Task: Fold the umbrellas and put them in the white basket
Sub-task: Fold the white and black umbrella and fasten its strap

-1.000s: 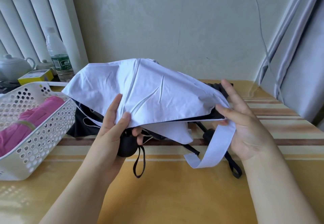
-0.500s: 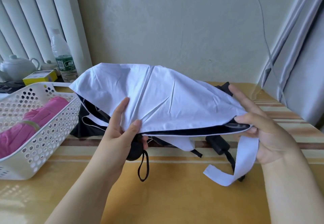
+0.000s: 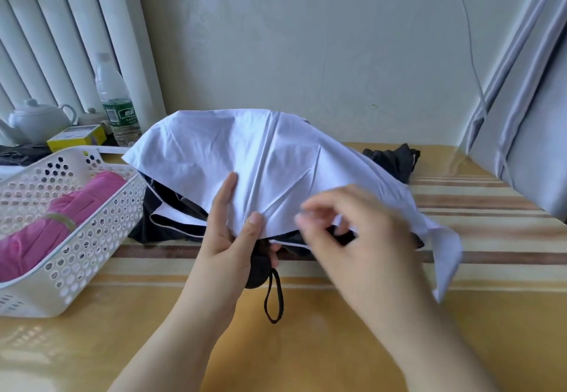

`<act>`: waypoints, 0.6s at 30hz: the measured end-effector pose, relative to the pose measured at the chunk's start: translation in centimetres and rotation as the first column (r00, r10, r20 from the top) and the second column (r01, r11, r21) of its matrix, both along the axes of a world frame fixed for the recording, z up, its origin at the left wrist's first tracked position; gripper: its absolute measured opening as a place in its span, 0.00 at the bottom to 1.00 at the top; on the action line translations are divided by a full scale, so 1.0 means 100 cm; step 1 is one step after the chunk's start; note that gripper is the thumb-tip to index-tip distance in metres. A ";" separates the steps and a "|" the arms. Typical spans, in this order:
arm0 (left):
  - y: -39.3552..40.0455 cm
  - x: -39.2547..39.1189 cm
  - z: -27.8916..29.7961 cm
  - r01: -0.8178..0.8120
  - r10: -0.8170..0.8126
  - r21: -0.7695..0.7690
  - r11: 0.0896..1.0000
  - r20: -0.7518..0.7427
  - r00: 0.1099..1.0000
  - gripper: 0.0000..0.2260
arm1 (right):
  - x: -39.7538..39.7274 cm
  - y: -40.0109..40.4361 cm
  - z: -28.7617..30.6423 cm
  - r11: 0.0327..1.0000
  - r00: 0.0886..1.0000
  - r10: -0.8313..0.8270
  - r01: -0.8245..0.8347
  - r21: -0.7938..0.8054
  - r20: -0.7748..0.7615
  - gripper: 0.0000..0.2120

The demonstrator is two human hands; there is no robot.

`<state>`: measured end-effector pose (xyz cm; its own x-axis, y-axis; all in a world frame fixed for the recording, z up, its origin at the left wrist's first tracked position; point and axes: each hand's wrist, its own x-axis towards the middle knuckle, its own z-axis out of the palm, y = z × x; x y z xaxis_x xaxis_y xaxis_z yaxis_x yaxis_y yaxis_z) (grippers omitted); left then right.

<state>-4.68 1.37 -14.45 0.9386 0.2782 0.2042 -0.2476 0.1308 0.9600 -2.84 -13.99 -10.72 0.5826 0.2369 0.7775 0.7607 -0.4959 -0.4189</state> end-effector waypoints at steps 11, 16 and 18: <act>0.000 -0.001 -0.002 0.060 -0.060 0.008 0.998 -0.046 0.997 0.21 | 0.003 0.011 -0.017 0.986 0.883 0.112 -0.156 -0.058 -0.456 0.10; 0.002 0.002 -0.004 0.027 -0.029 -0.032 0.999 -0.042 0.999 0.22 | 0.005 -0.006 -0.001 0.993 0.978 0.078 -0.094 -0.075 -0.193 0.09; 0.004 0.003 -0.005 0.021 -0.022 -0.024 0.999 -0.049 0.999 0.21 | 0.019 -0.029 0.006 0.976 0.977 -0.211 0.211 0.046 0.009 0.13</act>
